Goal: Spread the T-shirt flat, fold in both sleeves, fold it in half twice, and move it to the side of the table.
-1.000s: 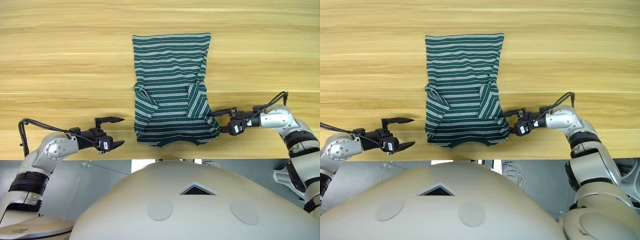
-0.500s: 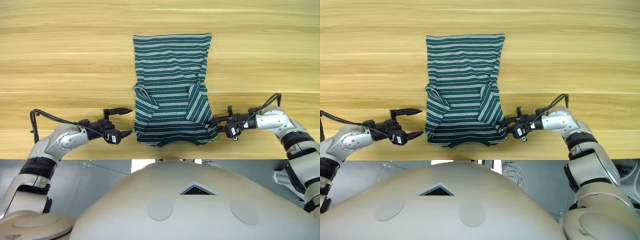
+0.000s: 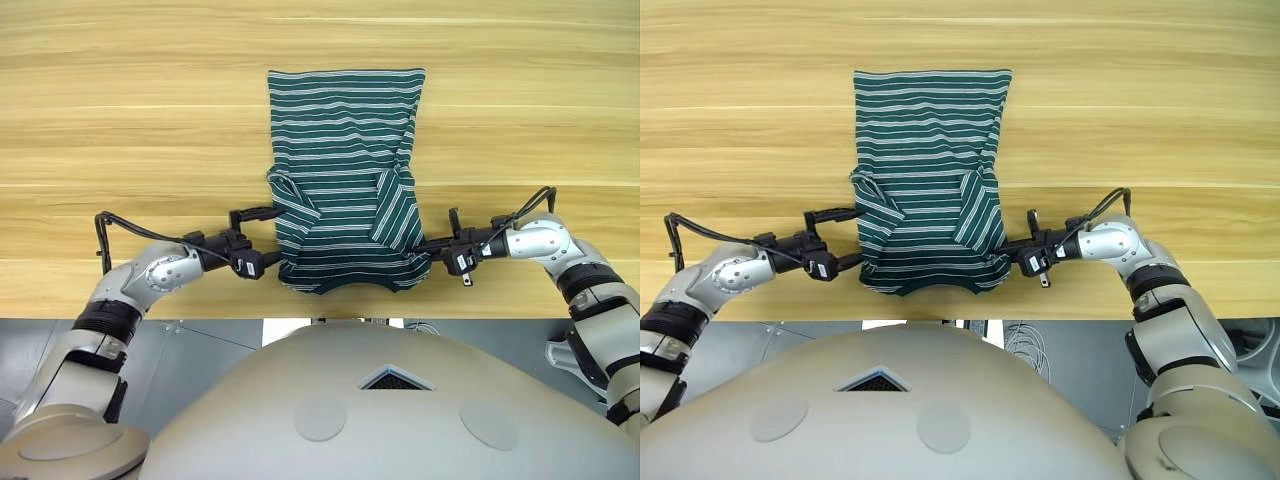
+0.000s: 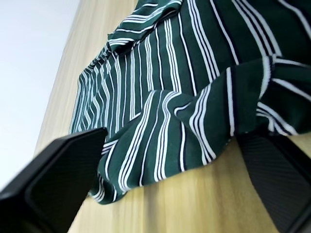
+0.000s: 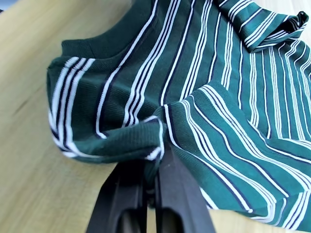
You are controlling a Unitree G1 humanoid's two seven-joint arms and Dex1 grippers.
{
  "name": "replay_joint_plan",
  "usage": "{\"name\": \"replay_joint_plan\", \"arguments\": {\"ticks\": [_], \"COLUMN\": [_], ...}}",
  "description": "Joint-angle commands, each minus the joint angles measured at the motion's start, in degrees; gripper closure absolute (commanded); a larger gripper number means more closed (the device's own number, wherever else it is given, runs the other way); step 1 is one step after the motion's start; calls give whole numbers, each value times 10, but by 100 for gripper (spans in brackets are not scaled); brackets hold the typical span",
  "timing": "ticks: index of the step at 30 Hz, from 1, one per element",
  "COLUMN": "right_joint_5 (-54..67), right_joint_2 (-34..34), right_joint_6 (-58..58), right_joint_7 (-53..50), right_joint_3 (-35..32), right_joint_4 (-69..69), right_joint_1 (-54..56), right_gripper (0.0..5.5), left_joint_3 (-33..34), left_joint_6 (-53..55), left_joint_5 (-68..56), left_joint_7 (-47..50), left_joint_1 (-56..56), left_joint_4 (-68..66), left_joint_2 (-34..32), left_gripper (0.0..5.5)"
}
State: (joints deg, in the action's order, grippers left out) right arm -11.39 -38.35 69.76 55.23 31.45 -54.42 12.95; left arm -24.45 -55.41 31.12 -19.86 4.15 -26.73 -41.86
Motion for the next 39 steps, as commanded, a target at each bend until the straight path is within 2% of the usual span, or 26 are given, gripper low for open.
{"name": "replay_joint_plan", "arguments": {"ticks": [1,11,22,26,31,34,37,39], "right_joint_5": [2,28,114,145,277,380,399,397], "right_joint_2": [5,12,6,0,-52,-122,-159,-171], "right_joint_6": [-12,-18,-28,-36,-115,-223,-281,-301], "right_joint_7": [-11,0,72,105,234,334,369,372], "right_joint_3": [-10,-21,-20,-20,-14,-20,-29,-28], "right_joint_4": [-1,1,37,55,162,294,354,375], "right_joint_1": [3,5,-11,-18,-61,-112,-130,-139], "right_gripper": [550,550,550,550,550,550,550,550], "left_joint_3": [-51,-105,-145,-132,-84,-54,-31,-22], "left_joint_6": [19,0,-2,-14,-36,-24,8,25], "left_joint_5": [66,127,200,180,89,-39,-127,-161], "left_joint_7": [-19,29,69,81,65,28,-6,-30], "left_joint_1": [13,-11,-16,-13,31,97,158,162], "left_joint_4": [-49,-91,-47,-31,53,163,252,274], "left_joint_2": [-2,-23,-49,-65,-126,-191,-237,-241], "left_gripper": [151,343,541,550,550,550,550,550]}}
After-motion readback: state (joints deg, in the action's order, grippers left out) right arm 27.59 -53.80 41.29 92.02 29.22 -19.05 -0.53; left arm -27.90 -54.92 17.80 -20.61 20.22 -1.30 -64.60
